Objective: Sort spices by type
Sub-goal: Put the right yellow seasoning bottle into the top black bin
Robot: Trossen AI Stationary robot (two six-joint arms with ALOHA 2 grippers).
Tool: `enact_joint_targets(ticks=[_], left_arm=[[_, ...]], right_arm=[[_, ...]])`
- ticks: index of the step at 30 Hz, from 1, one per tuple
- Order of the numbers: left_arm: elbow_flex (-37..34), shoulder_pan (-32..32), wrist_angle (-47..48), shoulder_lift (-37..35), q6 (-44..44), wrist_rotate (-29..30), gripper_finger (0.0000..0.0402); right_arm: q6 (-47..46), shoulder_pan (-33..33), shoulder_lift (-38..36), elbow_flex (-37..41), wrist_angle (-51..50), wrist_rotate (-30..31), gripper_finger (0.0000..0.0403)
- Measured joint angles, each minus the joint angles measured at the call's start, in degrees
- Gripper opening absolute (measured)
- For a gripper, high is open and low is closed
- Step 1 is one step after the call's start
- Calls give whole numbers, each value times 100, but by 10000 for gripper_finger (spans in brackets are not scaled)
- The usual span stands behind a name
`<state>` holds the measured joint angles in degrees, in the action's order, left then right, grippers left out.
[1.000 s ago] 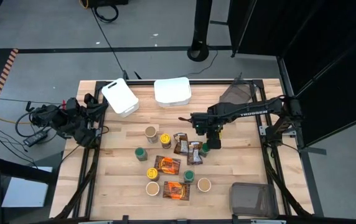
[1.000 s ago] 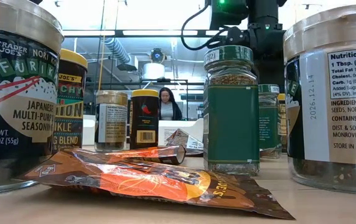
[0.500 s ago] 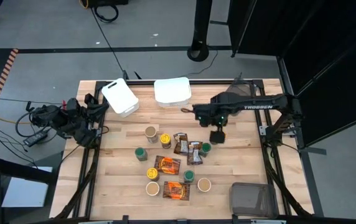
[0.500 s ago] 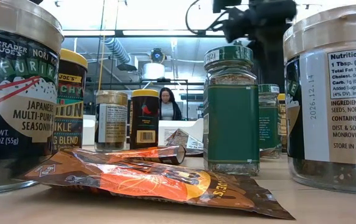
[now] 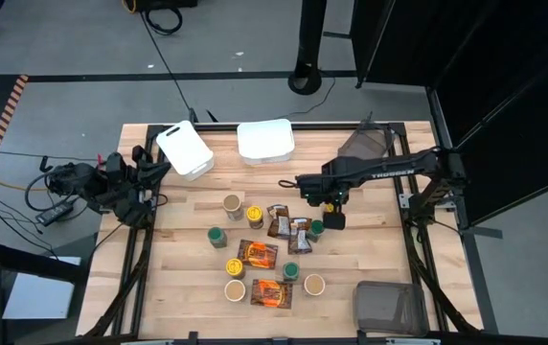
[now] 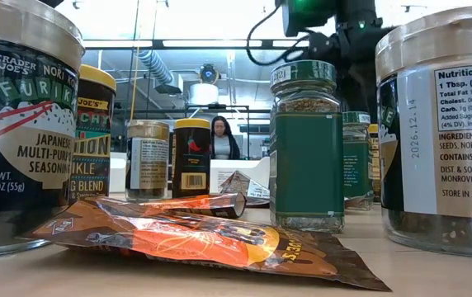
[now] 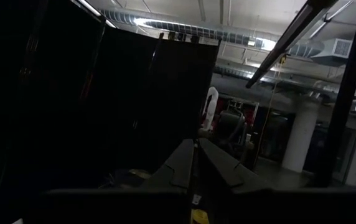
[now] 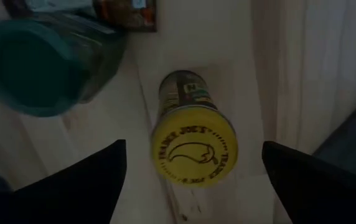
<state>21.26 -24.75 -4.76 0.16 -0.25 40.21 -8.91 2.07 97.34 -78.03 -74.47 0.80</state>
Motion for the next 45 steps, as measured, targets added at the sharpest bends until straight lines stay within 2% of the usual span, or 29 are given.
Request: enact_joint_targets(ticks=[9, 12, 17, 23, 29, 33, 37, 41, 45], left_arm=[[0, 2, 1, 0, 0, 48, 26], [0, 1, 1, 0, 0, 74, 26], [0, 1, 2, 0, 0, 160, 26], [0, 2, 5, -1, 0, 166, 26], [0, 2, 3, 0, 0, 192, 26], [0, 0, 3, 0, 0, 257, 26], [0, 2, 1, 0, -35, 638, 26], [0, 0, -1, 0, -39, 827, 26], [0, 0, 1, 0, -42, 839, 26]], right_arm=[[-250, 74, 0, 825, 978, 109, 366], [-317, 76, 0, 969, 1060, 124, 334], [-300, 76, -6, 1022, 1007, 124, 224], [-143, 76, -1, 964, 988, 111, 227], [154, 275, 0, 393, 870, 149, 227], [366, 625, 0, -242, 758, 412, 227], [514, 1064, 0, -879, 653, 876, 227], [465, 1662, 0, -1475, -76, 1609, 227], [322, 2451, -10, -1777, -1100, 1754, 227]])
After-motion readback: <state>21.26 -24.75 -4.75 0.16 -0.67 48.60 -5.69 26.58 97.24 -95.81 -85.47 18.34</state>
